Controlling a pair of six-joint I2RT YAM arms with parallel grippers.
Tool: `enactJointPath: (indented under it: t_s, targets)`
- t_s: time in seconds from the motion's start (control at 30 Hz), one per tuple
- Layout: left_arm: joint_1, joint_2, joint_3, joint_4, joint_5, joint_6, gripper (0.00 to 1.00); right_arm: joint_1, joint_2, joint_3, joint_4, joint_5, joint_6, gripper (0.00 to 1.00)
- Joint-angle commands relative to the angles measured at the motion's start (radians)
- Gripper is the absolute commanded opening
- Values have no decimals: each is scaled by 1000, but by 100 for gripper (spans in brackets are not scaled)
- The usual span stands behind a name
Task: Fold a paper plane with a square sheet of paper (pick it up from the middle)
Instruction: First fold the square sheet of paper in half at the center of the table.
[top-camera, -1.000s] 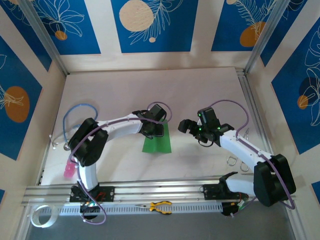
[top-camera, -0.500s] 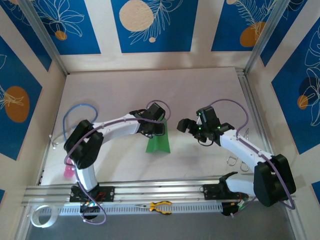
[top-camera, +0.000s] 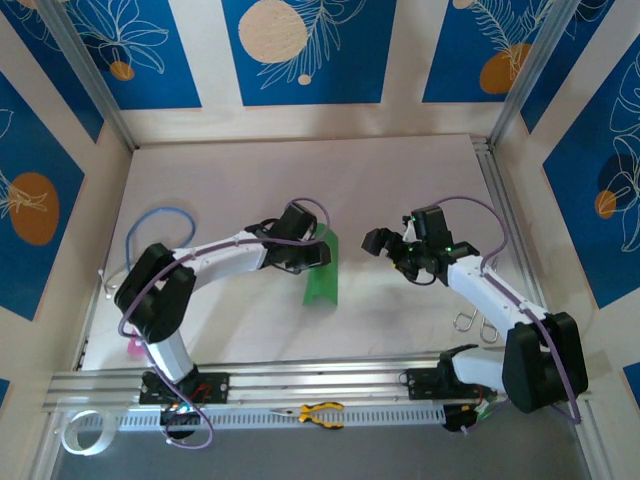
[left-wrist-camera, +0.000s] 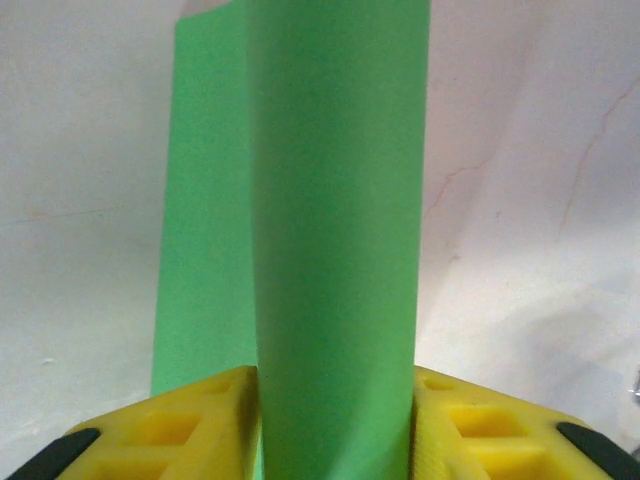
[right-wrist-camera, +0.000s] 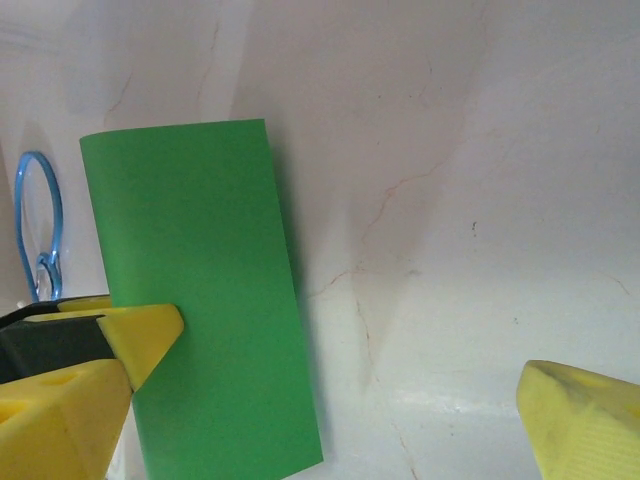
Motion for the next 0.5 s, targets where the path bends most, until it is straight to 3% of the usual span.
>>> enactJointPath:
  t_s: [0.0, 0.47]
  targets:
    - [23, -47, -22, 88, 78, -42, 40, -16, -18, 7, -3, -69, -9, 99]
    - [47, -56, -48, 221, 215, -113, 40, -30, -24, 4, 25, -117, 6, 99]
